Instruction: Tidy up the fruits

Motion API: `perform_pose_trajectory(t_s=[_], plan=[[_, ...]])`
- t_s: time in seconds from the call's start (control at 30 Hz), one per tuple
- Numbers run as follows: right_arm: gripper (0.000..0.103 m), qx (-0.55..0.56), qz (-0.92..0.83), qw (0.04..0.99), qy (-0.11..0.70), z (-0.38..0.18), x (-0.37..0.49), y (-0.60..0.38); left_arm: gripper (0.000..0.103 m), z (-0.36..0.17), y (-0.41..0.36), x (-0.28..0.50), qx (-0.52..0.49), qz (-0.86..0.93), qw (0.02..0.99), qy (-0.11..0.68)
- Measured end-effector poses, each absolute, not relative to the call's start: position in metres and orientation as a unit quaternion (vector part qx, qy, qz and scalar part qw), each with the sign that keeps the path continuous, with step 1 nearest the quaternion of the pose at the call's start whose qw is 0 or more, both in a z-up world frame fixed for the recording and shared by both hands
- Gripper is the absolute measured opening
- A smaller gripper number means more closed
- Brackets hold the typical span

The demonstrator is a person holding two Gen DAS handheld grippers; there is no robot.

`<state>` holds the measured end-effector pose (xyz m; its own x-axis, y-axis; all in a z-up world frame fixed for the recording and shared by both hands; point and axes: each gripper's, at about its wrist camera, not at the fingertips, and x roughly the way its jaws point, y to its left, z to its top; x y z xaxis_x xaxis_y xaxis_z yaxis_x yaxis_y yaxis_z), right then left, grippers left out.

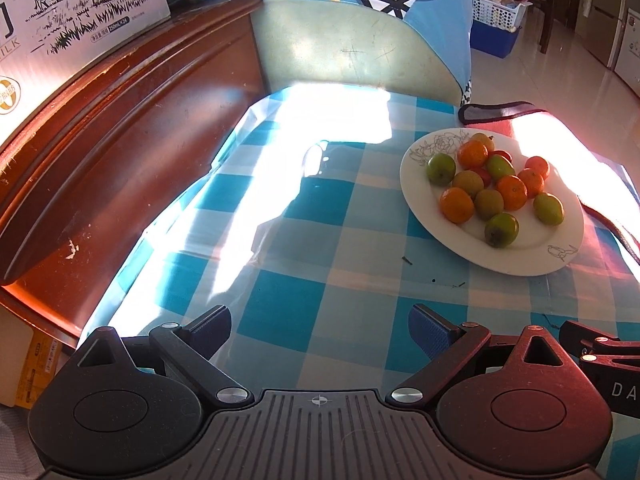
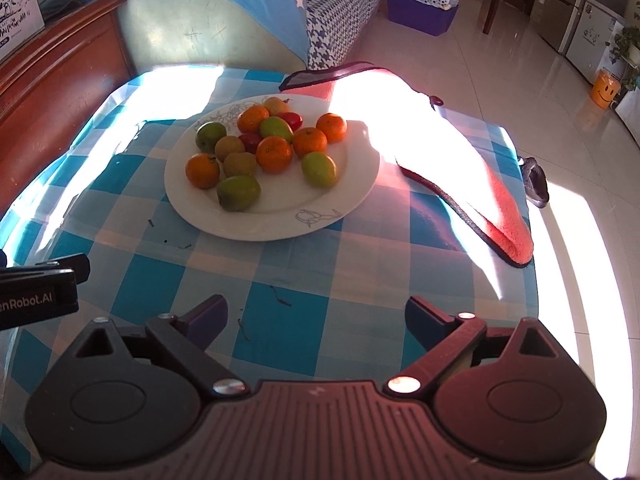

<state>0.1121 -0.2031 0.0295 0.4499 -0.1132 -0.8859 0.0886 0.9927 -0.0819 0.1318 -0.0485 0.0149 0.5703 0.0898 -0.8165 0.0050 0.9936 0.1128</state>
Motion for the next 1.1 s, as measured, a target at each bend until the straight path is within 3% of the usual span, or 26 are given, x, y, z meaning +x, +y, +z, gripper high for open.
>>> perform_pose_trajectory(t_s=[1.1], plan=[[0.098, -0.001, -0.089, 0.857, 0.507, 0.027, 0.132, -0.211, 0.097, 0.007, -0.073, 0.144, 0.056, 0.018, 0.884, 0.464]])
